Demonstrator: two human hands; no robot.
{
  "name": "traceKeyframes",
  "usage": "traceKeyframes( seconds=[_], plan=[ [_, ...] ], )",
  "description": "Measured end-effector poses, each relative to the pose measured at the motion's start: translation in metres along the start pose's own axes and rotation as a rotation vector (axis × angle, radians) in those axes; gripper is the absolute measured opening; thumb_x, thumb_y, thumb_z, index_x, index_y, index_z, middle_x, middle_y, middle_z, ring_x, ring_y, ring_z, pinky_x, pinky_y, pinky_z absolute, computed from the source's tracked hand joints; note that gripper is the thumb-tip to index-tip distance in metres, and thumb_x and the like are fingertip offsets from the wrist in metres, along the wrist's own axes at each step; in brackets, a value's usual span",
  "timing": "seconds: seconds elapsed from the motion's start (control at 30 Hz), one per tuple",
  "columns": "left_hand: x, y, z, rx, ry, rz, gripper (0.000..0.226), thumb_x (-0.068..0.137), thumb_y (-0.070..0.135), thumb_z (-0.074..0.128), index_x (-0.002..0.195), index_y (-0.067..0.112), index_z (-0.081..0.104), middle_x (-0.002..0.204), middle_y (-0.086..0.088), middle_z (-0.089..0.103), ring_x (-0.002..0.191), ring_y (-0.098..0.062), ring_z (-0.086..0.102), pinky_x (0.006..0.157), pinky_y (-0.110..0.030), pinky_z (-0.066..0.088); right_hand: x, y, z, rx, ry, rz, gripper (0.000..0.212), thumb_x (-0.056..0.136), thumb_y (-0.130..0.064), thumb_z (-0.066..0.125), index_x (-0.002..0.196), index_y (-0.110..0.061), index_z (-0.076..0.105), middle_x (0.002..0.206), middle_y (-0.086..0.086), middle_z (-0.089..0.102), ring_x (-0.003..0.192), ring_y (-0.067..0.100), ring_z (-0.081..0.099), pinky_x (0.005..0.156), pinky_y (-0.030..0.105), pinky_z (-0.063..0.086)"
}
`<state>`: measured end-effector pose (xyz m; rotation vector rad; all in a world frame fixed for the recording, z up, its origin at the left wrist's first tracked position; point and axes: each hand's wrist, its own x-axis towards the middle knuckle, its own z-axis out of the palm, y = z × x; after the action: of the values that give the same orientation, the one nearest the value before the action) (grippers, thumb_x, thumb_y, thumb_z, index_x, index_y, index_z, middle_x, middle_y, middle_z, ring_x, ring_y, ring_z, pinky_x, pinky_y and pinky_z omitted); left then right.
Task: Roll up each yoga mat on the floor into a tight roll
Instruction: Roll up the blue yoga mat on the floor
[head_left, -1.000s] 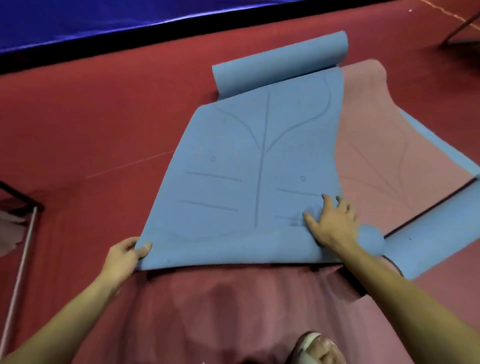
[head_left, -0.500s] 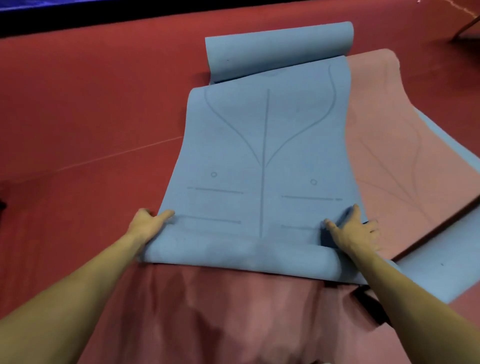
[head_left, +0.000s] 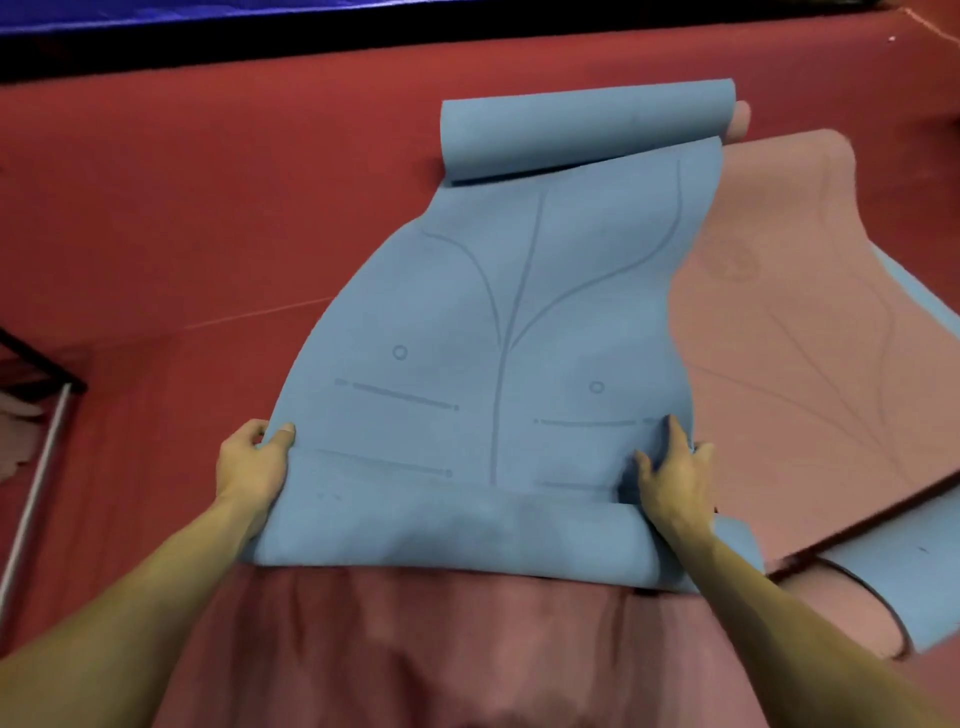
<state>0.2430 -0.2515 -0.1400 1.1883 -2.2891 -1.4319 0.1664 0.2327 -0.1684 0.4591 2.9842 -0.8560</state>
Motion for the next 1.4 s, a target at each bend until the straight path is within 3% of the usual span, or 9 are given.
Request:
traceKeyframes(
  seconds=[0.23, 0.4, 0.67, 0.83, 0.93, 1.07, 1.17, 1.3, 1.4],
  plan=[
    [-0.091, -0.11, -0.099, -0.01, 0.255, -0.264, 0.019, 0.095, 0.023, 0.07, 0.086, 0.006, 0.066, 0.087, -0.019, 0.07, 0.085, -0.04, 0.067, 0.081, -0.048, 0.051, -0.045, -0.065, 0.027, -0.047, -0.156, -0.178, 0.069, 0.097, -0.03, 0.066, 0.158, -0.03, 0.034, 0.122, 0.011, 0.038, 0.107, 0.04, 0.053, 0.092, 0.051, 0.051],
    [-0.113, -0.131, -0.094, 0.31, 0.092, -0.231, 0.024, 0.097, 0.038, 0.063, 0.096, 0.014, 0.062, 0.095, -0.013, 0.071, 0.096, -0.041, 0.066, 0.085, -0.047, 0.051, -0.052, -0.038, 0.014, -0.159, -0.159, -0.134, 0.069, 0.097, -0.039, 0.061, 0.159, -0.032, 0.032, 0.118, 0.017, 0.038, 0.102, 0.045, 0.05, 0.089, 0.052, 0.05],
    [-0.059, -0.107, -0.065, 0.598, 0.047, -0.112, 0.069, 0.088, 0.054, 0.069, 0.138, 0.011, 0.048, 0.133, -0.022, 0.052, 0.119, -0.045, 0.055, 0.097, -0.055, 0.048, -0.048, -0.018, 0.027, -0.425, -0.212, -0.062, 0.071, 0.098, -0.056, 0.047, 0.161, -0.038, 0.021, 0.12, 0.017, 0.036, 0.105, 0.038, 0.044, 0.094, 0.051, 0.044],
    [-0.066, -0.084, -0.049, 0.834, 0.068, 0.521, 0.049, 0.091, 0.047, 0.061, 0.13, 0.018, 0.061, 0.133, -0.011, 0.057, 0.115, -0.041, 0.057, 0.092, -0.053, 0.048, -0.06, -0.007, 0.032, -0.6, -0.084, -0.22, 0.064, 0.088, -0.056, 0.065, 0.142, -0.025, 0.053, 0.146, 0.026, 0.034, 0.122, 0.046, 0.041, 0.108, 0.061, 0.035],
    [-0.109, -0.061, -0.033, 0.677, -0.247, 0.909, 0.038, 0.102, 0.054, 0.047, 0.119, 0.025, 0.065, 0.119, 0.005, 0.063, 0.106, -0.026, 0.064, 0.088, -0.045, 0.051, -0.075, -0.002, 0.026, -0.502, -0.021, -0.399, 0.046, 0.09, -0.045, 0.07, 0.127, -0.018, 0.065, 0.145, 0.025, 0.041, 0.119, 0.048, 0.048, 0.104, 0.064, 0.039],
    [-0.197, -0.064, -0.013, 0.958, -0.66, 1.275, 0.076, 0.091, 0.083, 0.039, 0.136, 0.024, 0.056, 0.134, -0.004, 0.059, 0.109, -0.026, 0.063, 0.092, -0.042, 0.055, -0.1, -0.01, -0.02, -0.452, -0.181, -0.522, 0.054, 0.099, -0.055, 0.05, 0.138, -0.02, 0.06, 0.149, 0.018, 0.041, 0.123, 0.042, 0.048, 0.108, 0.056, 0.041],
    [-0.226, -0.075, -0.017, 1.165, -0.657, 1.31, 0.083, 0.079, 0.082, 0.046, 0.135, 0.02, 0.055, 0.12, -0.002, 0.061, 0.094, -0.023, 0.065, 0.077, -0.035, 0.058, -0.103, -0.045, -0.084, -0.507, -0.444, -0.622, 0.066, 0.097, -0.064, 0.051, 0.151, -0.026, 0.046, 0.157, 0.012, 0.031, 0.134, 0.038, 0.042, 0.111, 0.05, 0.042],
    [-0.241, -0.059, -0.027, 1.15, -0.581, 1.122, 0.083, 0.06, 0.074, 0.081, 0.126, 0.029, 0.061, 0.098, 0.006, 0.065, 0.075, -0.016, 0.067, 0.056, -0.029, 0.053, -0.106, -0.121, -0.181, -0.629, -0.529, -0.816, 0.076, 0.094, -0.074, 0.039, 0.152, -0.025, 0.042, 0.148, 0.008, 0.04, 0.132, 0.034, 0.047, 0.11, 0.046, 0.042],
    [-0.257, -0.028, -0.04, 1.11, -0.681, 1.011, 0.041, 0.089, 0.037, 0.073, 0.124, 0.03, 0.054, 0.111, 0.001, 0.062, 0.099, -0.026, 0.067, 0.076, -0.041, 0.053, -0.126, -0.179, -0.241, -0.74, -0.54, -0.836, 0.062, 0.099, -0.066, 0.047, 0.145, -0.024, 0.05, 0.135, 0.004, 0.056, 0.124, 0.03, 0.054, 0.105, 0.042, 0.044]
  ],
)
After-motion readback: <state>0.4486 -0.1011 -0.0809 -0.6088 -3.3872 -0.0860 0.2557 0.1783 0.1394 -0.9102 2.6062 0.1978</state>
